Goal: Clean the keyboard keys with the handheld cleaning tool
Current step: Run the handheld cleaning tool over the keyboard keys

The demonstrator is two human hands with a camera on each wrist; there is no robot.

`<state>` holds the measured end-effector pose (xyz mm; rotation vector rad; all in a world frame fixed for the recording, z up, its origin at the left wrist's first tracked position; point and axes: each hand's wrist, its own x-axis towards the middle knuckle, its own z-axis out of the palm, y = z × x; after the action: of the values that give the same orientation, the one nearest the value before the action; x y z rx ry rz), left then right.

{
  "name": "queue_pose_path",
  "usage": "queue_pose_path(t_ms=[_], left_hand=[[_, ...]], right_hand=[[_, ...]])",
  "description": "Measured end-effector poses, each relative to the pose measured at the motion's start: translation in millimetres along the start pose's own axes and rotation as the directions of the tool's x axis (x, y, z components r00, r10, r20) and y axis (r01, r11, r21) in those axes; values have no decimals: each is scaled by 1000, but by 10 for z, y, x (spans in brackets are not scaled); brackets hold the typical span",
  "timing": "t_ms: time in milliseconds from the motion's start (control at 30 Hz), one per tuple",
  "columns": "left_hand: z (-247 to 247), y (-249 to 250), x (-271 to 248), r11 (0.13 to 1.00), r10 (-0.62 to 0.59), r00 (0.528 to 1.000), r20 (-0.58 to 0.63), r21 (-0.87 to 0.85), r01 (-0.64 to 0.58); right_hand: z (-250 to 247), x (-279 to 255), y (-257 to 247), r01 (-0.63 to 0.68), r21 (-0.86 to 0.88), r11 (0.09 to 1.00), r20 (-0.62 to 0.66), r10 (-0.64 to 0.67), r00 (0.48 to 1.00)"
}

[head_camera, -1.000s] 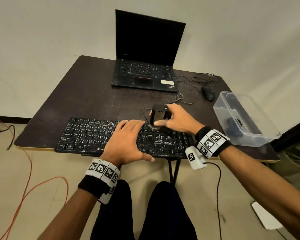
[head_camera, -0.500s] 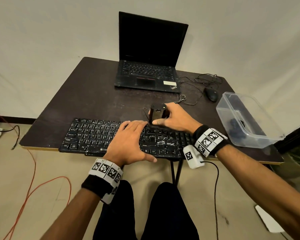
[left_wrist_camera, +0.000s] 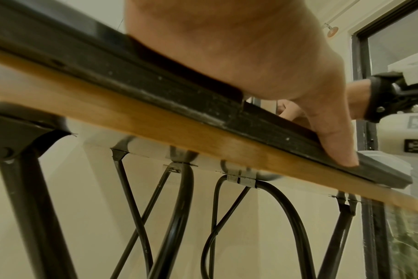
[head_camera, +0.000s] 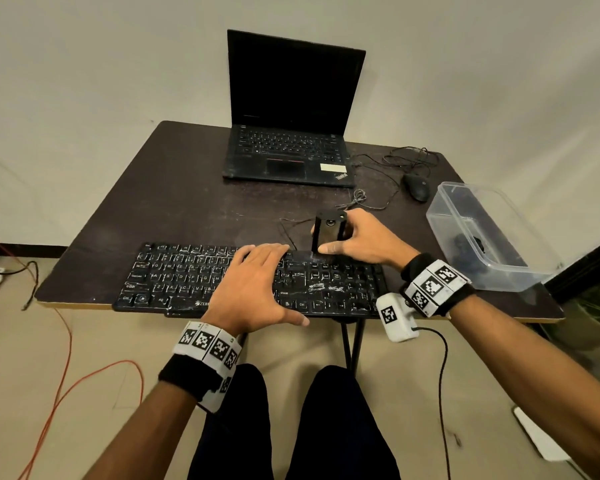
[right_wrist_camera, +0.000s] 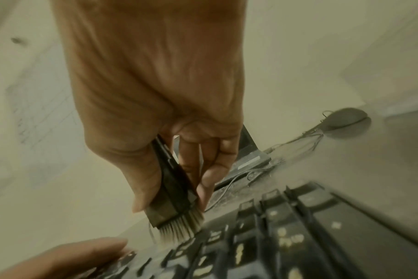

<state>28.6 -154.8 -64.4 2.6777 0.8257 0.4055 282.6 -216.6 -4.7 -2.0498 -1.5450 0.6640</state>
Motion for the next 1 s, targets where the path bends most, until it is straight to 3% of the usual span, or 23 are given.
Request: queue_pose_path(t_ms=[167, 333, 467, 633, 833, 1000], left_hand=[[-11, 16, 0, 1000, -11, 1000, 9, -1, 11], [-12, 22, -3, 1000, -7, 1000, 16, 9, 6], [-7, 16, 4, 1000, -11, 1000, 12, 3, 11], [-7, 16, 4, 1000, -11, 1000, 22, 2, 11], [-10, 22, -2, 1000, -13, 1000, 8, -6, 13], [-27, 43, -11, 1000, -14, 1000, 11, -19, 14]], right_hand=[[119, -39, -110, 28, -32, 999, 31, -27, 999], [13, -28, -215, -49, -145, 988, -100, 34, 994], [91, -120, -248, -72, -60, 996, -43, 69, 997], [9, -287, -229, -210, -92, 973, -231, 184, 955], [270, -373, -389, -198, 42, 979, -212, 203, 956], [238, -461, -387, -289, -9, 957, -362, 266, 893]])
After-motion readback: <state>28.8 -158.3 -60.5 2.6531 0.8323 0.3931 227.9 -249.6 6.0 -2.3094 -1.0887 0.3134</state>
